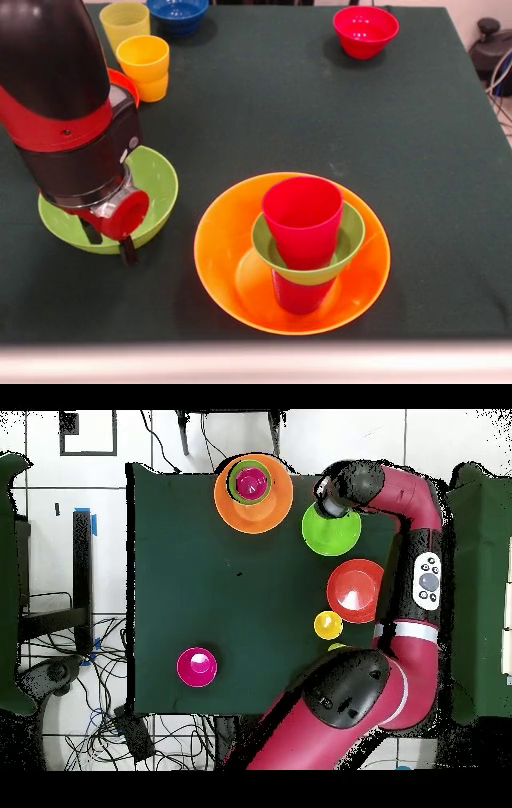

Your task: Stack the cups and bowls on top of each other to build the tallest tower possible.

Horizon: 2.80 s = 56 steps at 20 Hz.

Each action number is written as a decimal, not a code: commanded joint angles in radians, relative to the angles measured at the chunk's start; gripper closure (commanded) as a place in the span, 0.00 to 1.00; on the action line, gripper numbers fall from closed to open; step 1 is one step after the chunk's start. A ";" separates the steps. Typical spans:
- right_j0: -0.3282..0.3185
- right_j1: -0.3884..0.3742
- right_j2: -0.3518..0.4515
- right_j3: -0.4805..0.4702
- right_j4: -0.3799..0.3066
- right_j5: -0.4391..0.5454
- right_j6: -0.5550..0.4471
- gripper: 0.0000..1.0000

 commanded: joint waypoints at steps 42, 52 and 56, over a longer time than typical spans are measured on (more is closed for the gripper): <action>0.138 -0.430 -0.228 0.295 -0.154 -0.082 -0.465 1.00; 0.192 -0.513 -0.262 0.404 -0.210 -0.293 -0.425 1.00; 0.180 -0.511 -0.234 0.460 -0.159 -0.321 -0.407 1.00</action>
